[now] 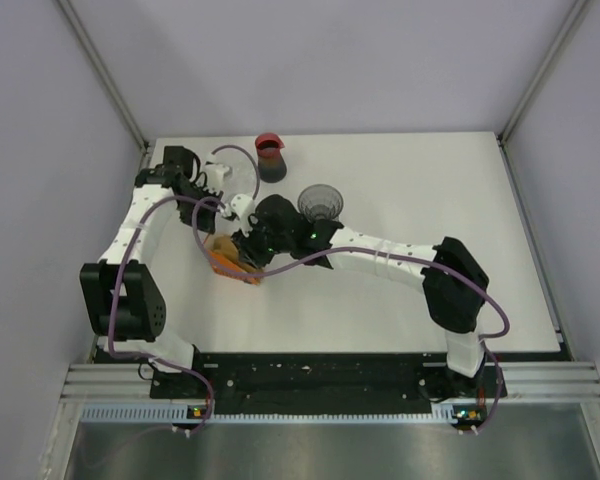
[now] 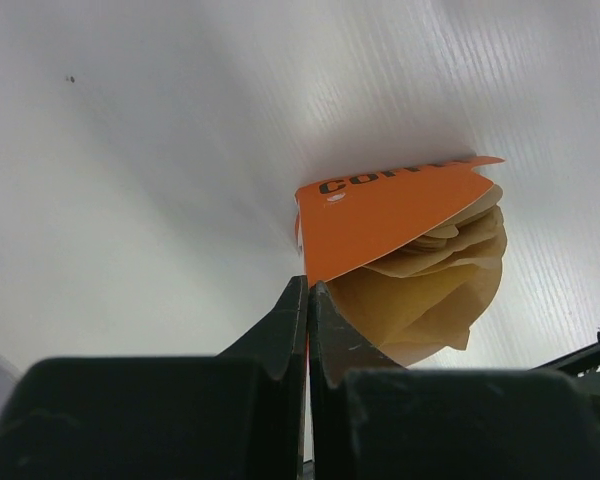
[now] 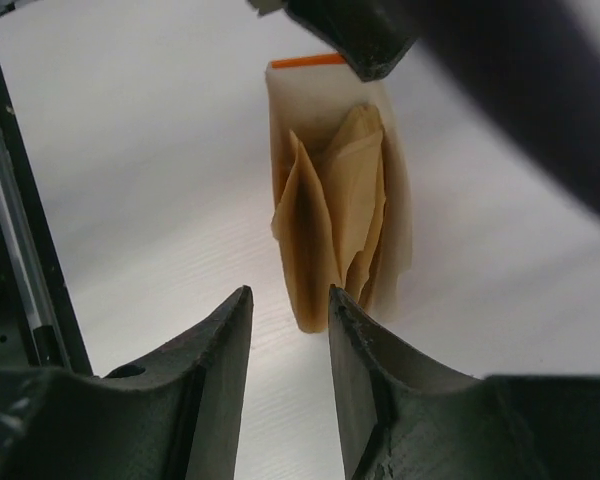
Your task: Place the coffee filter in the dripper
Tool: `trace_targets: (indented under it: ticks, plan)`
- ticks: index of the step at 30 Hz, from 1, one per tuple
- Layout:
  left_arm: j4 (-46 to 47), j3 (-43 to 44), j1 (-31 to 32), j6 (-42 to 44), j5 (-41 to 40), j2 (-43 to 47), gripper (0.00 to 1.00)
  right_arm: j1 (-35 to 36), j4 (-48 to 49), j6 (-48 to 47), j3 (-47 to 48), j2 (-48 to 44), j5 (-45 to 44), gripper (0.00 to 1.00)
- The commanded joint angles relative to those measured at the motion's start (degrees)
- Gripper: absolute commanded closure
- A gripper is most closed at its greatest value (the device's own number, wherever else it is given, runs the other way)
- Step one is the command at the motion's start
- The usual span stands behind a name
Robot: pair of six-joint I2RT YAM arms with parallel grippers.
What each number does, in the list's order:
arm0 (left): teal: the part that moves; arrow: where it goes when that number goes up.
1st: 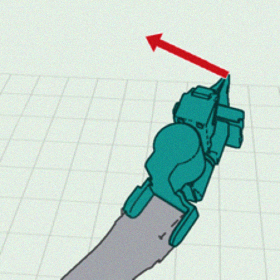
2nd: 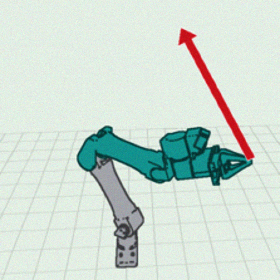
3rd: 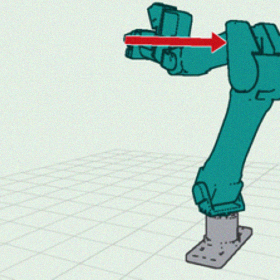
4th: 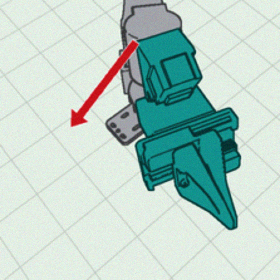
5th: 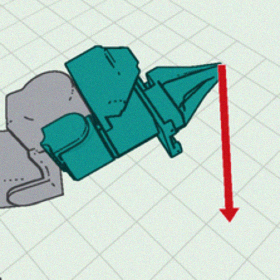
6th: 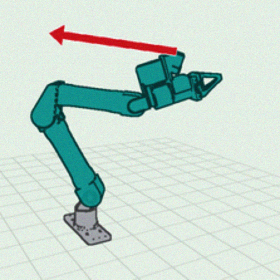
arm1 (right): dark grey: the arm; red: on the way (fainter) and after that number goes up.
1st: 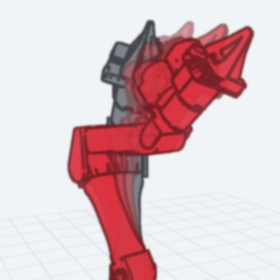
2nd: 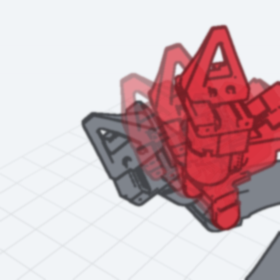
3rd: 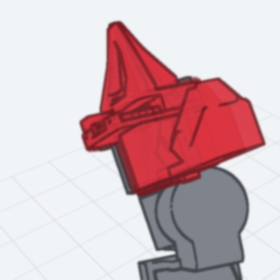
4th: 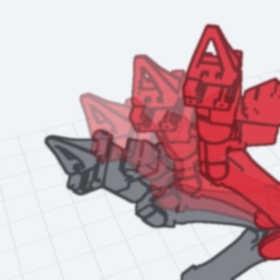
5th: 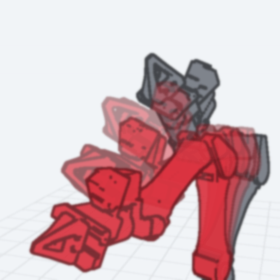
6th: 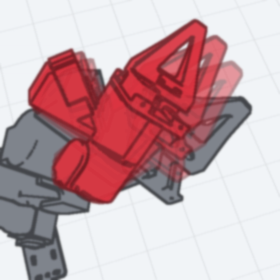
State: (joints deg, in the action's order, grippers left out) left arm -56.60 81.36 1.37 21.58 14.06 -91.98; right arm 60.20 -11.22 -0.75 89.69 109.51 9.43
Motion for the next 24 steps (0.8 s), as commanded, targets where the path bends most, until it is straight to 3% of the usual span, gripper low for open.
trace_targets:
  ticks: [1, 5, 11, 20, 24]
  plan:
    - [-0.71, -1.38, -0.49, 2.15, 2.45, 2.51, 1.00, -0.35, 9.98, 4.44, -0.65, -1.24, -2.84, 0.61]
    - [-0.88, -1.29, -0.58, 2.06, 3.34, 2.78, 1.00, -0.35, 10.70, 5.50, -1.71, 0.26, -4.86, 0.60]
    - [-1.23, -1.12, -0.49, 1.80, 4.04, 2.43, 1.00, -0.26, 10.00, 5.33, 1.10, 3.95, -6.00, 0.67]
    - [-1.23, -1.56, -0.58, 1.80, 4.22, 2.34, 1.00, -0.26, 10.70, 5.76, 0.93, 4.31, -2.39, 0.64]
    - [-1.15, -1.47, -0.58, 1.71, 4.30, 2.25, 1.00, -0.35, 10.61, 5.76, 1.27, 4.74, -5.74, 0.71]
